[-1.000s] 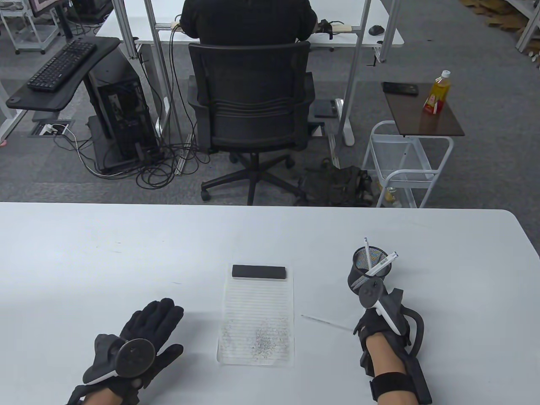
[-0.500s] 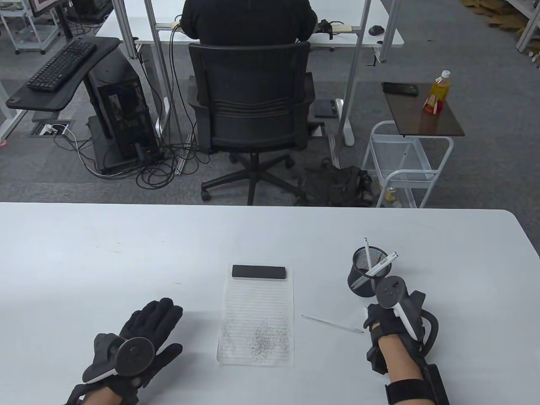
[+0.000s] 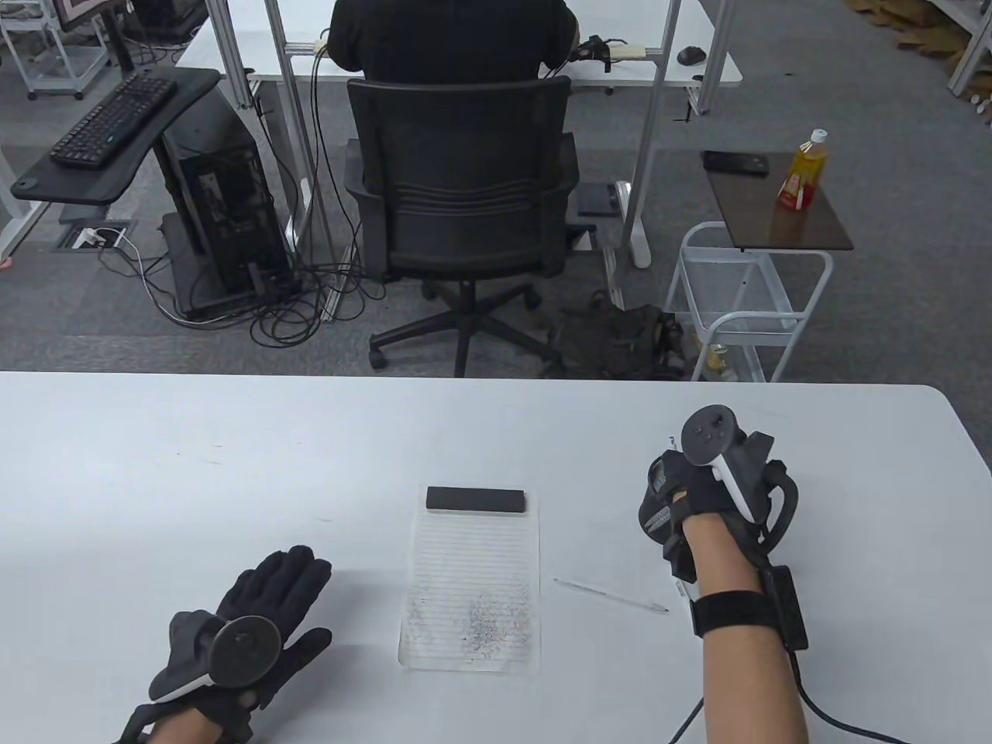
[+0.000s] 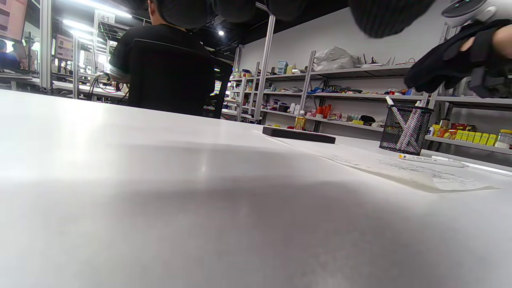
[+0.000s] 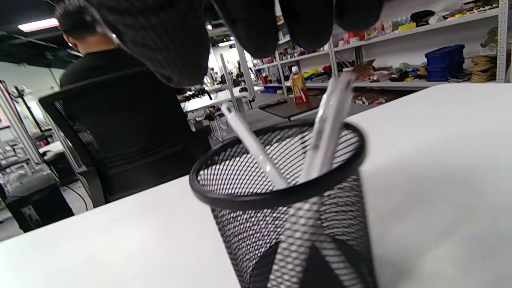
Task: Press to extend mechanical pencil leads
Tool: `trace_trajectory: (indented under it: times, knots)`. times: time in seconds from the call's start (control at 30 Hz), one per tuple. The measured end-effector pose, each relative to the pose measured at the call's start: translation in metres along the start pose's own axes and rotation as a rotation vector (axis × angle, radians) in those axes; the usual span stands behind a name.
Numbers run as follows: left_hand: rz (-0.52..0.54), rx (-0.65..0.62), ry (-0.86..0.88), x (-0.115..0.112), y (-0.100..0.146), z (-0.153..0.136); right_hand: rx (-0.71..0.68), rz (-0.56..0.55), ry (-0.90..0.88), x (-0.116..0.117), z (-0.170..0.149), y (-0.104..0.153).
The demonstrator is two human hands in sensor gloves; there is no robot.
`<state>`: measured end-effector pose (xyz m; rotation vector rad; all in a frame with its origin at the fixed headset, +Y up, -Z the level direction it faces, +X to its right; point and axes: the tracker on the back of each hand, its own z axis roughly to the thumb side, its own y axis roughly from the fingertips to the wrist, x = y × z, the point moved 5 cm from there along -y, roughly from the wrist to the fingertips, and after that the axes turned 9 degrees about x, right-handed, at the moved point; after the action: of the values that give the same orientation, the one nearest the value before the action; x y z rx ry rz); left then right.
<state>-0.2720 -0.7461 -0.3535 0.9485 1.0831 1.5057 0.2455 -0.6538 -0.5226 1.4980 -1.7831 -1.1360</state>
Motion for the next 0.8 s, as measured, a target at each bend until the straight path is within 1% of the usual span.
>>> trace_trajectory:
  times: [0.1, 0.17, 0.37, 0.67, 0.73, 0.8]
  knots:
    - [-0.008, 0.003, -0.002, -0.001, 0.0, -0.001, 0.07, 0.022, 0.02, 0.015, 0.008, -0.017]
    - [-0.007, 0.006, -0.005, -0.001, 0.0, -0.001, 0.102, 0.032, 0.036, 0.021, 0.009, -0.023]
    - [0.005, 0.011, -0.013, 0.002, 0.001, -0.002, 0.121, 0.033, 0.059, 0.034, 0.013, -0.03]
    - [-0.001, 0.013, -0.011, 0.0, 0.001, -0.004, 0.077, -0.027, 0.034, 0.034, 0.015, -0.03]
    - [-0.004, 0.017, -0.014, -0.001, 0.001, -0.005, 0.062, -0.038, 0.029, 0.031, 0.015, -0.029]
    - [-0.004, 0.02, -0.012, -0.001, 0.001, -0.005, 0.04, -0.066, 0.001, 0.021, 0.015, -0.024]
